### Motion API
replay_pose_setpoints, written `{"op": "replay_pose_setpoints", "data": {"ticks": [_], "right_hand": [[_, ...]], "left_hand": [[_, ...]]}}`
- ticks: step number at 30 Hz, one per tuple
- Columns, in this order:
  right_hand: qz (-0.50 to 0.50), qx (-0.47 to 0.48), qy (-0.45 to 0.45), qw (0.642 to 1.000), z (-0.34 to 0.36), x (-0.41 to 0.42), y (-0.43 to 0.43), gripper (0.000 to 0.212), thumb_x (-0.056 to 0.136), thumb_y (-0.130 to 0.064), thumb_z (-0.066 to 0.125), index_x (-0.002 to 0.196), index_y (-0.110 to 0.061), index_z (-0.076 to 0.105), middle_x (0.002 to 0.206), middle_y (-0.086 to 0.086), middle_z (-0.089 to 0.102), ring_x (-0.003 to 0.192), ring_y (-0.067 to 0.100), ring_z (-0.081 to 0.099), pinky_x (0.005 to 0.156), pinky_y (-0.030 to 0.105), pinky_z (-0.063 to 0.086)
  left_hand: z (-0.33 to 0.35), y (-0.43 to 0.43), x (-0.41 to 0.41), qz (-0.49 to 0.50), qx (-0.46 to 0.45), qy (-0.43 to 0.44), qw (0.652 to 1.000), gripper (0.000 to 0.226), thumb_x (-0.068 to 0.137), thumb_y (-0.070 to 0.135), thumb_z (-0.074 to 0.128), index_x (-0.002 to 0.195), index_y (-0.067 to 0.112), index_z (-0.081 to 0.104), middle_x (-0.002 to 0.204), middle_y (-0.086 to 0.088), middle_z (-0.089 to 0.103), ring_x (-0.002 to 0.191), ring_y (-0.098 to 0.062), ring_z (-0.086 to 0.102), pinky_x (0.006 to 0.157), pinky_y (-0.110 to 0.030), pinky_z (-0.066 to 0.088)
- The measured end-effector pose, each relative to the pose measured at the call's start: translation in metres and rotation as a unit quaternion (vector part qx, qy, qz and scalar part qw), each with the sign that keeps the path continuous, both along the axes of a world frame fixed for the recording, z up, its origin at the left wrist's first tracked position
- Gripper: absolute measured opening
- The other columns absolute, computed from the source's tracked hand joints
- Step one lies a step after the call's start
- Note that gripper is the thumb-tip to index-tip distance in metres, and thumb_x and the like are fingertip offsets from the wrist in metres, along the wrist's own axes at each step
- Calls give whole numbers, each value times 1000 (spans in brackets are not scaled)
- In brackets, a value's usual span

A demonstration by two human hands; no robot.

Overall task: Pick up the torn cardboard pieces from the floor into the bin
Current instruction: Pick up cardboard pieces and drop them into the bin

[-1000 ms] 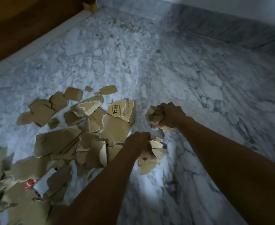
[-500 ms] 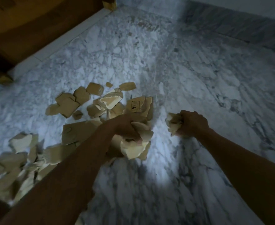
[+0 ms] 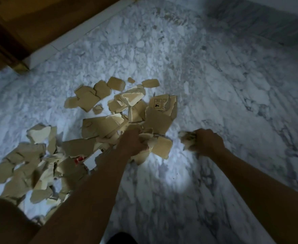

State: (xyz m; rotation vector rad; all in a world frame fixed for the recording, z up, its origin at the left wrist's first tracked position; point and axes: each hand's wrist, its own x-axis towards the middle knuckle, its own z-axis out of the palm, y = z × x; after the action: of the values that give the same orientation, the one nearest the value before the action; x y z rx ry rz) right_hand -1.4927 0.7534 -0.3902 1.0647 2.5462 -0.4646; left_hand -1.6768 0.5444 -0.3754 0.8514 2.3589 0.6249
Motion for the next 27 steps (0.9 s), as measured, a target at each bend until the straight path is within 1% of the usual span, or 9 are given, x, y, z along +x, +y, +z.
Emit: {"op": "replay_pose_setpoints", "data": {"ticks": [2, 4, 7, 11, 14, 17, 22, 24, 27], "right_hand": [[-33, -107, 17, 994, 21, -14, 7, 54, 60, -52, 87, 99, -19, 73, 92, 5, 73, 88, 21, 70, 73, 29, 53], [14, -142, 13, 990, 34, -34, 6, 56, 59, -55, 87, 100, -18, 74, 94, 2, 73, 87, 16, 69, 74, 28, 53], [56, -172, -7, 984, 31, -63, -22, 60, 59, -50, 89, 106, -17, 71, 97, -1, 68, 88, 16, 63, 76, 26, 49], [93, -110, -21, 989, -14, -71, -72, 79, 57, -54, 84, 126, -26, 59, 117, 5, 56, 104, 26, 54, 89, 38, 51], [91, -76, 10, 993, -26, -65, -86, 78, 66, -51, 80, 134, -30, 47, 121, 4, 54, 108, 30, 53, 88, 44, 52], [59, -162, 21, 985, -11, -65, -68, 101, 59, -44, 89, 142, -26, 34, 121, 4, 62, 107, 28, 61, 90, 40, 53], [119, -120, -24, 985, 32, -67, -17, 58, 61, -58, 85, 106, -25, 68, 97, -6, 69, 95, 16, 67, 85, 28, 53], [120, -61, 1, 991, 40, -62, -8, 45, 65, -53, 83, 96, -27, 64, 89, -7, 62, 89, 18, 65, 76, 30, 53], [144, 13, -31, 989, 20, -39, -10, 41, 76, -43, 75, 107, -25, 56, 102, 1, 55, 98, 28, 61, 76, 35, 52]], "left_hand": [[8, -3, -10, 16, -11, -9, 1000, 58, 64, 25, 83, 115, 22, 54, 92, 1, 64, 79, -20, 64, 65, -32, 51], [17, -9, -24, 42, -21, -4, 999, 67, 65, 31, 84, 119, 18, 46, 97, 0, 63, 89, -24, 63, 72, -34, 50], [33, -28, -52, 85, -54, -19, 995, 53, 66, 33, 85, 108, 17, 57, 94, 2, 60, 90, -20, 62, 75, -29, 48], [37, -70, -74, -4, -102, -27, 994, 57, 49, 56, 76, 87, 13, 74, 80, -5, 72, 80, -24, 70, 69, -39, 58], [30, -86, -70, -19, -125, -50, 991, 31, 56, 40, 87, 75, 21, 72, 76, -5, 72, 75, -20, 70, 66, -37, 57], [30, -78, -62, -17, -116, -70, 991, 27, 62, 32, 89, 73, 22, 67, 66, 3, 67, 68, -17, 67, 59, -30, 51], [37, -30, -58, -100, -103, -64, 988, 21, 63, 28, 88, 71, 20, 70, 61, 4, 64, 64, -14, 64, 58, -28, 50], [32, -7, -56, -123, -99, -47, 986, 30, 60, 32, 87, 83, 20, 73, 67, 3, 64, 74, -17, 67, 62, -28, 50], [16, 13, -45, -142, -112, -16, 983, 32, 61, 34, 84, 84, 17, 70, 74, -1, 66, 79, -22, 66, 63, -26, 43]]}}
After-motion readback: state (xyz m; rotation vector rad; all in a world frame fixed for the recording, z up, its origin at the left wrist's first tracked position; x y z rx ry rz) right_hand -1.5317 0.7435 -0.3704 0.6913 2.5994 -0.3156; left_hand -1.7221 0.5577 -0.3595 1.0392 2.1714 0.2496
